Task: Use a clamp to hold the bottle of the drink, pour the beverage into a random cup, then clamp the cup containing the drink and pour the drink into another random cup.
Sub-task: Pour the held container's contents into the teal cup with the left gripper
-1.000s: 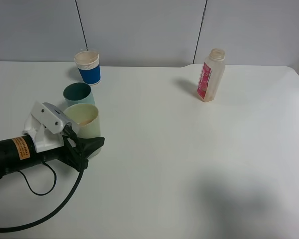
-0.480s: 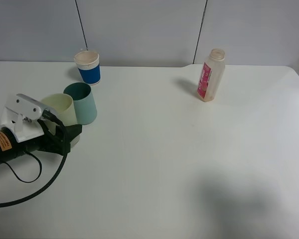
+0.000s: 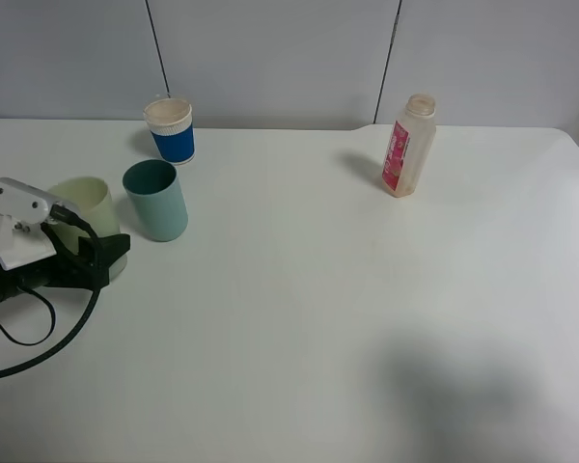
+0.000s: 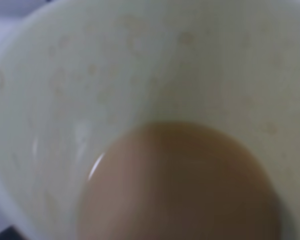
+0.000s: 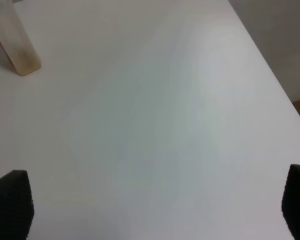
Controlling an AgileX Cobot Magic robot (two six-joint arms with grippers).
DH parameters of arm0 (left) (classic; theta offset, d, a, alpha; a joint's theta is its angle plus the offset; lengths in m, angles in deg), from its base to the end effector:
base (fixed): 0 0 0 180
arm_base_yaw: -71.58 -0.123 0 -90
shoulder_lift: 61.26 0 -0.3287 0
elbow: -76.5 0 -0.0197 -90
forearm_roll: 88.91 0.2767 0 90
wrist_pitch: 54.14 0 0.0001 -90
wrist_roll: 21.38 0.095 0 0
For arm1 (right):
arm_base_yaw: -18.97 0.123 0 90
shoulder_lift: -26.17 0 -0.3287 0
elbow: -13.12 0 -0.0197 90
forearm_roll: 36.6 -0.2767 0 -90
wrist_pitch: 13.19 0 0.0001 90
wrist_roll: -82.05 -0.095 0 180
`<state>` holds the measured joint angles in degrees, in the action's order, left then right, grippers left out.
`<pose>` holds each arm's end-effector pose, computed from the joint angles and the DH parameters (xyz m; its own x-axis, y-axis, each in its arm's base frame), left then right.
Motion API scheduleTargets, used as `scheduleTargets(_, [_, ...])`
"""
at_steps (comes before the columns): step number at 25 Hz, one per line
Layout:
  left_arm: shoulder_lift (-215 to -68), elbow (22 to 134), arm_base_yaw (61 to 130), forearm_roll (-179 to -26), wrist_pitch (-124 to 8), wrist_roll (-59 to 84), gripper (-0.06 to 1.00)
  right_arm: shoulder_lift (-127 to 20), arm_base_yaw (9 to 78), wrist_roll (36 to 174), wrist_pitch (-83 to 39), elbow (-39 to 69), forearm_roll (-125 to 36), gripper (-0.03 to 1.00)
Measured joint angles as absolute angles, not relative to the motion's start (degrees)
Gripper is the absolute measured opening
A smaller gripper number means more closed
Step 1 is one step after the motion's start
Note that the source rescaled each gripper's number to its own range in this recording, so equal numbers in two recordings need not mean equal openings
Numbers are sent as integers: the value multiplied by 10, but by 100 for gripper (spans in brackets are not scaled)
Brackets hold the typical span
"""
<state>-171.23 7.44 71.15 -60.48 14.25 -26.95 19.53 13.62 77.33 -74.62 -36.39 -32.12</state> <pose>0.2152 -0.0404 0.1218 -0.3535 0.0865 -0.9314 0.4372 0.8956 -0.0827 -0.0242 -0.0043 0.2876 -0.4525 0.0874 -0.8875 0.1741 0.9847 0.0082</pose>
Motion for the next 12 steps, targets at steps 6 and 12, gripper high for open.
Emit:
scheduleTargets(6, [-1712, 74, 647, -579, 143, -264, 1, 195, 136, 773, -746, -364, -321, 99])
scheduleTargets(12, [-1712, 74, 612, -579, 143, -246, 1, 195, 136, 773, -746, -364, -321, 99])
